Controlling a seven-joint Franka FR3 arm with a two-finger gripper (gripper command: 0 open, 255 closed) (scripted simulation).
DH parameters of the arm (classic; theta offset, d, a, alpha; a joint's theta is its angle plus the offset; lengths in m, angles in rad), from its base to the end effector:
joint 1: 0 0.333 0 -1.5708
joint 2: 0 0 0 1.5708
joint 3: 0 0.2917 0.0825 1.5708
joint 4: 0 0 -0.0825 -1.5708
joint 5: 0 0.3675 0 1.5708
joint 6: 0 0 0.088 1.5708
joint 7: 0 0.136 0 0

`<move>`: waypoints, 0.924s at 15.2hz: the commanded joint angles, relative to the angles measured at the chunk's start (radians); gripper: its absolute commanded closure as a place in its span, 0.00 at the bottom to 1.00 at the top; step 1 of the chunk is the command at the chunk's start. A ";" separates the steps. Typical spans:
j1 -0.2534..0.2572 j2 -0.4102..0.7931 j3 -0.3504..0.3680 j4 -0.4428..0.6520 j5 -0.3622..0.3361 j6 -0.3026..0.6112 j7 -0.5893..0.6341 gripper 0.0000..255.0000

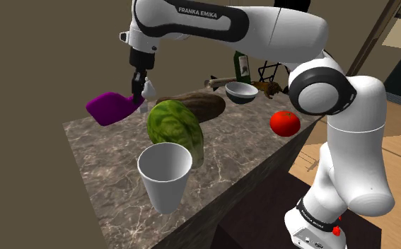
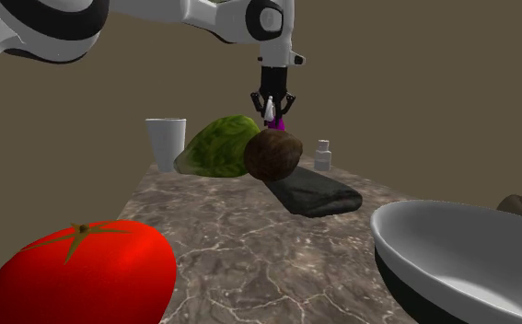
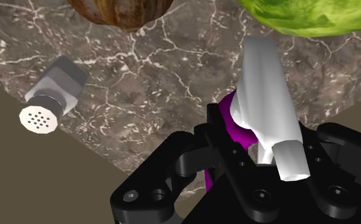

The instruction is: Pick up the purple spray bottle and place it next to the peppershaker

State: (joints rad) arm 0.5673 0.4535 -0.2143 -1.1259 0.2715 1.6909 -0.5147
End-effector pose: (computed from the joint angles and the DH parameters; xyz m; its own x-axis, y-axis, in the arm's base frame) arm 0.6060 0.2927 0.5197 0.6340 0.7496 0.1903 0.7719 -0.6285 -0.0960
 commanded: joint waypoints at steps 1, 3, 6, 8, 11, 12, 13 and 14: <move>0.004 -0.011 -0.001 -0.045 -0.001 0.035 -0.007 1.00; 0.008 -0.019 -0.001 -0.084 -0.002 0.065 -0.012 1.00; 0.013 -0.027 0.000 -0.137 -0.001 0.109 -0.020 1.00; 0.015 -0.030 0.000 -0.169 -0.001 0.138 -0.025 1.00; 0.019 -0.033 0.001 -0.214 0.001 0.179 -0.032 1.00; 0.020 -0.034 0.001 -0.228 0.002 0.192 -0.035 1.00; 0.021 -0.034 0.002 -0.241 0.003 0.205 -0.038 1.00; 0.022 -0.034 0.002 -0.254 0.004 0.218 -0.040 1.00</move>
State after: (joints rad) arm 0.5890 0.4201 -0.2124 -1.3653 0.2741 1.8941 -0.5504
